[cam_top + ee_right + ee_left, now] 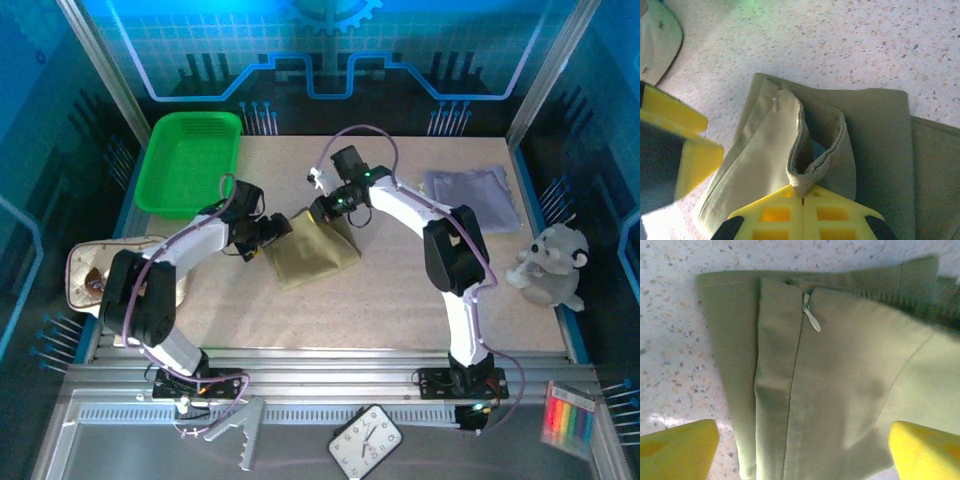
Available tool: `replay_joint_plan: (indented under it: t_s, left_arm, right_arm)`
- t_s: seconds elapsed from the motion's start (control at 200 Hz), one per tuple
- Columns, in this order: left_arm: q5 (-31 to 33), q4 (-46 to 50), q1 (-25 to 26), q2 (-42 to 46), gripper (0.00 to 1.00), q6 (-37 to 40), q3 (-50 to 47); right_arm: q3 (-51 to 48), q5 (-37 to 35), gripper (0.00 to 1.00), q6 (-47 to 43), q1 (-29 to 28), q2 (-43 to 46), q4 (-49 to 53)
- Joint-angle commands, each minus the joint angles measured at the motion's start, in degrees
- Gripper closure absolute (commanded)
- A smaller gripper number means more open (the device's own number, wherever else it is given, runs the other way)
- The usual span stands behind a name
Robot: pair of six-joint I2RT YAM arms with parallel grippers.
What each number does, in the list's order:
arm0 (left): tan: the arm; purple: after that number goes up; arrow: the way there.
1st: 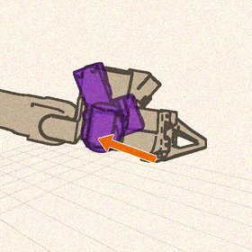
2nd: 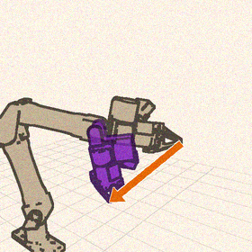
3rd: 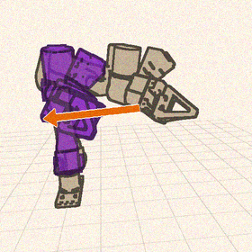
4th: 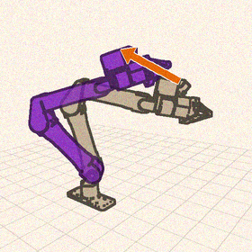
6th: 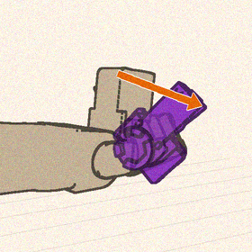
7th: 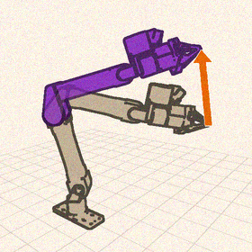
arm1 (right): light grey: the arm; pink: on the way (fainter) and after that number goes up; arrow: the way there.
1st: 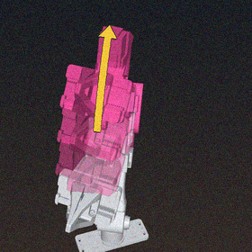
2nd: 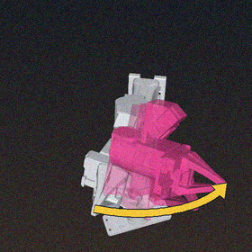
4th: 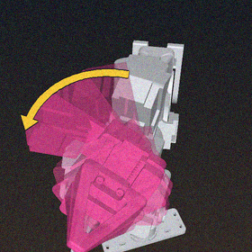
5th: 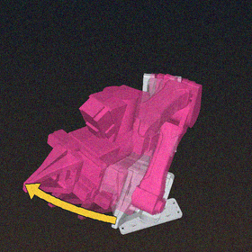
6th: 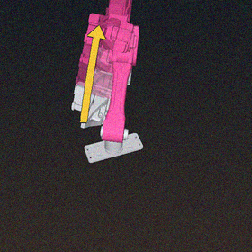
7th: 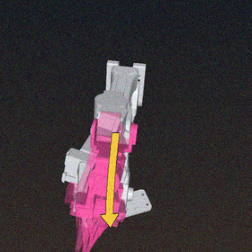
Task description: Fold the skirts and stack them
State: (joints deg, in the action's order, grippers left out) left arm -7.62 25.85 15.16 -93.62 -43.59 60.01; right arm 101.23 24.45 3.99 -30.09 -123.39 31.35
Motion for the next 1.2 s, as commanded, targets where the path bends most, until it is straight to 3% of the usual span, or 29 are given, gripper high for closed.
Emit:
replay_joint_plan:
  t_s: [0.0, 0.19, 0.28, 0.365, 0.455, 0.59, 0.695, 0.78, 0.89, 1.025, 1.125, 1.195]
  left_arm:
    - [0.6, 1.8, -0.3, -4.0, 0.17, 1.7, 2.0]
    - [2.2, 2.1, -0.3, -9.5, 0.2, 2.4, 4.4]
    - [1.7, 1.8, -0.3, -11.8, 0.31, 2.9, 5.1]
    - [1.7, 1.1, -0.3, -12.9, 0.48, 3.0, 4.8]
    - [1.3, -0.3, -0.3, -12.5, 0.77, 2.9, 3.6]
    - [0.5, -1.8, -0.4, -12.0, 0.97, 3.6, 2.6]
    - [0.1, -2.0, -0.7, -12.6, 1.0, 3.8, 2.4]
    - [0.0, -2.4, -0.9, -12.5, 1.0, 3.6, 1.8]
    - [0.0, -3.2, -1.0, -12.2, 1.0, 3.4, 0.8]
    - [-0.5, -3.7, -1.3, -12.5, 1.0, 3.2, 0.2]
    - [-1.0, -3.7, -1.4, -12.8, 1.0, 3.8, 0.4]
    - [-1.0, -3.5, -1.6, -12.8, 1.0, 4.4, 0.8]
  right_arm:
    - [2.8, -1.1, 0.94, 2.7, -0.1, -4.5, 1.0]
    - [4.2, -0.5, 0.93, 2.8, 0.0, -3.9, 1.2]
    - [3.9, 2.3, 0.92, 2.3, -0.1, -2.9, 0.9]
    - [3.0, 5.1, 0.91, 2.5, -0.1, -1.7, -0.8]
    - [3.2, 3.5, 0.9, 4.2, -0.2, -2.0, -2.3]
    - [7.2, 0.7, 0.82, 6.1, -0.2, -6.4, -1.0]
    - [10.8, -3.2, 0.52, 7.6, 0.3, -8.1, 1.9]
    - [9.3, -11.6, 0.45, 10.9, 0.8, -5.5, 3.1]
    - [6.1, -23.3, 0.48, 16.5, 1.8, -1.8, 7.4]
    - [-1.5, -9.9, 0.52, 13.5, 3.6, 0.9, 4.7]
    - [-4.2, -6.2, 0.61, 11.7, 3.3, 1.1, 4.3]
    - [-4.5, -7.3, 0.66, 12.1, 3.0, 0.6, 5.5]
